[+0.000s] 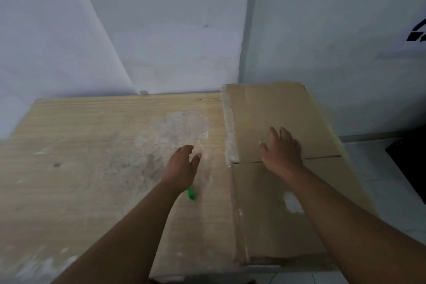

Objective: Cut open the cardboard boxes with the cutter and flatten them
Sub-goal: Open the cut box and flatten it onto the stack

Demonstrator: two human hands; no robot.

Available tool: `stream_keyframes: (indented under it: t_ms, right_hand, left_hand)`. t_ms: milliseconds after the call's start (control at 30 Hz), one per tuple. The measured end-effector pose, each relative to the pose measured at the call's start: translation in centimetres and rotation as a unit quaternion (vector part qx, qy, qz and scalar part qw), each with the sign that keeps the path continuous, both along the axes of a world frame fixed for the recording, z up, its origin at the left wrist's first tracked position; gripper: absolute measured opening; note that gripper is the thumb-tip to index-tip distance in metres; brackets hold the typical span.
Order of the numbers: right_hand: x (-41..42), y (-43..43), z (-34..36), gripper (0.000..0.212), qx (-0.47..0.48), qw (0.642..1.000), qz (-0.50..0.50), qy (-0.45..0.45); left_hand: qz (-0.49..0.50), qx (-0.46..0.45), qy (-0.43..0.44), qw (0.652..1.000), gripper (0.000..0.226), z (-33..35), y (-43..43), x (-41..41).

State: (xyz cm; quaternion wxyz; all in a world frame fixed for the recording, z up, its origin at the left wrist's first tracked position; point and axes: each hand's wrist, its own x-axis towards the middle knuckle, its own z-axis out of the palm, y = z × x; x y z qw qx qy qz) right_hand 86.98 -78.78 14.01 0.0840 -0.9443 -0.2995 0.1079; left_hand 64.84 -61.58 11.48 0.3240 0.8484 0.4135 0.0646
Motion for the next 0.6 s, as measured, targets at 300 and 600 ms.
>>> stream_keyframes:
  t_ms: [300, 600]
  right_hand:
    - [-18.4, 19.5, 2.0, 0.053, 0.022, 0.993, 0.115, 0.006]
    - [-35.2, 33.4, 1.7, 0.051, -0.008, 0.972, 0.222, 0.077]
  left_hand:
    - [0.013, 0.042, -0.025, 0.999, 0.040, 2.5, 15.5, -16.5]
    - [0.088, 0.018, 0.002, 0.996, 0.035, 2.6, 27.3, -33.1]
